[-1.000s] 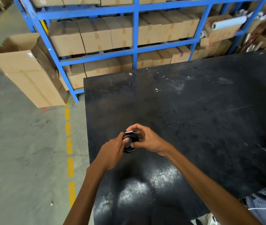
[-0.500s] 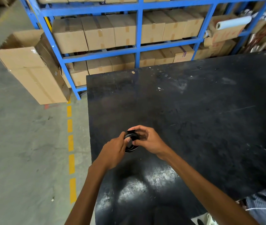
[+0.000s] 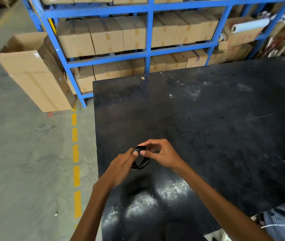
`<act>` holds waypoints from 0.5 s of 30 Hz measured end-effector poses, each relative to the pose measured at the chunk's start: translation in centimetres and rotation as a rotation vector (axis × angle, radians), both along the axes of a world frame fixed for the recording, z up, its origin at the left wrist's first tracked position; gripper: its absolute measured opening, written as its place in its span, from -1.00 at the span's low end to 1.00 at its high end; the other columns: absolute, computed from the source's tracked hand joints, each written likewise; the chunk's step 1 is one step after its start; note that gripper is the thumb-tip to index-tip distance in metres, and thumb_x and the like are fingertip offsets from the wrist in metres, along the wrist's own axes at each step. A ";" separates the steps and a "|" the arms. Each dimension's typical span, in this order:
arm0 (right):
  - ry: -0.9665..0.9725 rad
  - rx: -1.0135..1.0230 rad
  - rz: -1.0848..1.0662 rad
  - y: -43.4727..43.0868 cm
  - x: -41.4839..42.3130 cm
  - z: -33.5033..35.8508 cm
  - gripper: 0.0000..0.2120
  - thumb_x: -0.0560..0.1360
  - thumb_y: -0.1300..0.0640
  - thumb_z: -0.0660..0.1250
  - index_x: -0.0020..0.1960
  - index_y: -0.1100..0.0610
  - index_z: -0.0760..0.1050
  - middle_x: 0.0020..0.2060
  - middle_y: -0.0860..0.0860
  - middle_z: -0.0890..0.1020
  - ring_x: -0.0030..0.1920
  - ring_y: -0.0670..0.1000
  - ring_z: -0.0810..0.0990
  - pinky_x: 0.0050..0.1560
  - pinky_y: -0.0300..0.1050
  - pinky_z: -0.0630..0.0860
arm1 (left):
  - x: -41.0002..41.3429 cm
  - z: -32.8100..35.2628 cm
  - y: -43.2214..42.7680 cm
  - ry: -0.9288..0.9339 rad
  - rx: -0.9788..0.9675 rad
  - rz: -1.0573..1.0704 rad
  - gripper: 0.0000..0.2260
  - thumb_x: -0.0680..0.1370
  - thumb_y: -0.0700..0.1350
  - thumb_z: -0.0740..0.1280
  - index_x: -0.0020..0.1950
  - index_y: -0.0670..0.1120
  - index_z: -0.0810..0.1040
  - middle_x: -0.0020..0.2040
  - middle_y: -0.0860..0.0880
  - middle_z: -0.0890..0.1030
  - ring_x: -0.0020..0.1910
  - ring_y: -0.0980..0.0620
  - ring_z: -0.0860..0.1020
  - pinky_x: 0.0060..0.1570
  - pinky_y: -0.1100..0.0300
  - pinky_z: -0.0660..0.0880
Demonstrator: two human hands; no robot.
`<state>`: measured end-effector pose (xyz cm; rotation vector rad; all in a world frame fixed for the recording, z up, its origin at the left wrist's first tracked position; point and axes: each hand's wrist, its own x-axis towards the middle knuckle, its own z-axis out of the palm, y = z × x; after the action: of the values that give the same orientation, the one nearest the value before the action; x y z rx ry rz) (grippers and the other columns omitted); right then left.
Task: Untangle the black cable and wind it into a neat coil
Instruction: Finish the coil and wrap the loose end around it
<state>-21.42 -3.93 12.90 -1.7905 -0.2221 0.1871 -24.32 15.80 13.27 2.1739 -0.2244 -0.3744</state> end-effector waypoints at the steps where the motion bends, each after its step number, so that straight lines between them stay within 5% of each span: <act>1: -0.026 -0.008 -0.010 0.0 -0.1 0.0 -0.78 0.47 0.29 0.54 0.12 0.25 0.71 -0.01 0.09 0.77 -0.02 -0.09 0.72 0.09 -0.22 0.61 | -0.1 0.0 0.1 0.013 -0.048 0.010 -0.59 0.67 0.20 0.04 -0.07 -0.12 0.42 -0.26 -0.13 0.47 -0.28 0.02 0.40 -0.11 -0.11 0.40; 4: -0.090 -0.039 -0.022 0.1 -0.2 0.0 -0.76 0.48 0.25 0.55 0.14 0.21 0.72 0.00 0.10 0.76 0.05 0.05 0.74 0.13 -0.06 0.60 | -0.1 -0.1 0.1 0.092 -0.173 0.058 -0.60 0.69 0.20 0.05 0.08 -0.03 0.57 -0.07 -0.08 0.66 -0.10 -0.08 0.56 0.04 -0.04 0.51; 6: -0.132 -0.071 -0.016 0.1 -0.3 0.0 -0.76 0.49 0.23 0.54 0.16 0.19 0.72 0.01 0.08 0.76 0.08 0.08 0.72 0.12 -0.11 0.57 | -0.1 -0.2 -0.1 0.117 -0.224 0.098 -0.68 0.70 0.16 0.09 0.17 0.11 0.61 -0.02 0.14 0.70 -0.06 0.17 0.63 -0.02 0.29 0.52; 8: -0.167 -0.081 -0.011 0.1 -0.4 0.1 -0.76 0.50 0.24 0.53 0.16 0.19 0.72 0.03 0.07 0.76 0.09 0.05 0.71 0.12 -0.17 0.56 | 0.0 -0.1 -0.4 0.101 -0.230 0.119 -0.70 0.70 0.10 0.10 0.13 0.12 0.63 -0.19 0.29 0.66 -0.23 0.32 0.56 -0.22 0.45 0.46; 15: -0.305 -0.155 -0.051 0.3 -0.5 0.2 -0.82 0.45 0.24 0.57 0.05 0.18 0.76 -0.09 0.04 0.79 -0.05 0.01 0.72 0.07 -0.14 0.61 | 0.2 0.1 -1.0 0.261 -0.301 0.236 -0.70 0.70 0.02 0.13 -0.12 -0.03 0.55 -0.50 0.15 0.41 -0.57 0.25 0.32 -0.55 0.40 0.26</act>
<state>-21.88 -3.68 13.13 -1.9736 -0.3872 -0.1101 -24.13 14.79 13.34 1.8095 0.1148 -0.4528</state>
